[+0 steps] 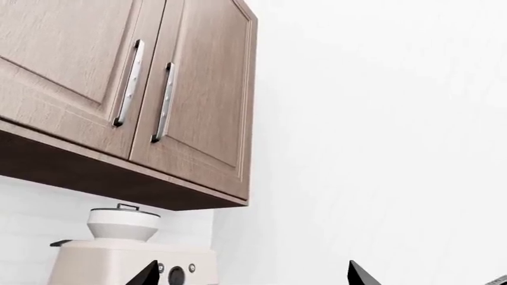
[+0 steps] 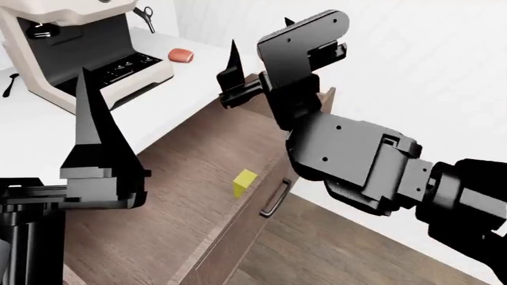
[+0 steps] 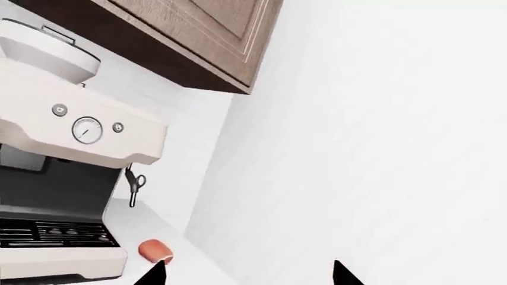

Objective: Close the right drawer.

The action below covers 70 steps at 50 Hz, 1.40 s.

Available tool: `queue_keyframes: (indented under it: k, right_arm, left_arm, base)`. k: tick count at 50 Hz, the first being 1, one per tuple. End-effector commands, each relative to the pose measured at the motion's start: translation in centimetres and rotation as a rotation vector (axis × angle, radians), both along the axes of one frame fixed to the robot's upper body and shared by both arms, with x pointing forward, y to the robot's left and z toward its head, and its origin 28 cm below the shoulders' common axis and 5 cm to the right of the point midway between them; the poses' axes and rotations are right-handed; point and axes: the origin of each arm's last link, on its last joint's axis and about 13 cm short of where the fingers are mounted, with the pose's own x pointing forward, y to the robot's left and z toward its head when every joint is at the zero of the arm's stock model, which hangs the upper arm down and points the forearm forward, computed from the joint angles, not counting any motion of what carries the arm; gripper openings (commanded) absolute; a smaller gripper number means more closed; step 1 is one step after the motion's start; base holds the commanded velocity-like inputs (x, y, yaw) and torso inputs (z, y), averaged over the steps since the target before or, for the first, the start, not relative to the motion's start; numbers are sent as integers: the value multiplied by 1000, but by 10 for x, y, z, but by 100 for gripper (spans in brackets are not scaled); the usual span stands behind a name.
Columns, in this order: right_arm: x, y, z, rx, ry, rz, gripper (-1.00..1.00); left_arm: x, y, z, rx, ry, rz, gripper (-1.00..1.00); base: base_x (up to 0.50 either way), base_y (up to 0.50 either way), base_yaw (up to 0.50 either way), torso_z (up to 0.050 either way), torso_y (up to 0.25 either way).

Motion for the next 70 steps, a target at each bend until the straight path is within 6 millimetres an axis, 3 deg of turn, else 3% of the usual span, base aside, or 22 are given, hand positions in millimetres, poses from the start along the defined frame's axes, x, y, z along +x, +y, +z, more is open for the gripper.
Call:
queue_keyframes:
  k: [1,24,42,48,58,70]
  right_arm:
    - [-34,-13,13,-44,-95,-68,100]
    - [-99,-76,24,-85,-172,-441,100]
    - [-117,-118,37,-93,-133,-627,100]
    - [-130,-141,23,-32,-75,-726,100]
    - [-172,-170,-13,53,10,-906,100]
    - [-183,-173,-15,73,1,-949,100]
  left_arm:
    - [-1,-1,1,2,0,-3,100]
    - [-2,-3,2,4,-5,-7,100]
    - [-2,-6,7,9,-11,-15,100]
    - [-1,-6,6,9,-10,-17,100]
    - [-2,-8,4,13,-4,-20,100]
    - [0,-9,2,13,2,-27,100]
  base:
    - [0,0,0,0,0]
    - [0,0,0,0,0]
    - [0,0,0,0,0]
    - [0,0,0,0,0]
    - [0,0,0,0,0]
    - [0,0,0,0,0]
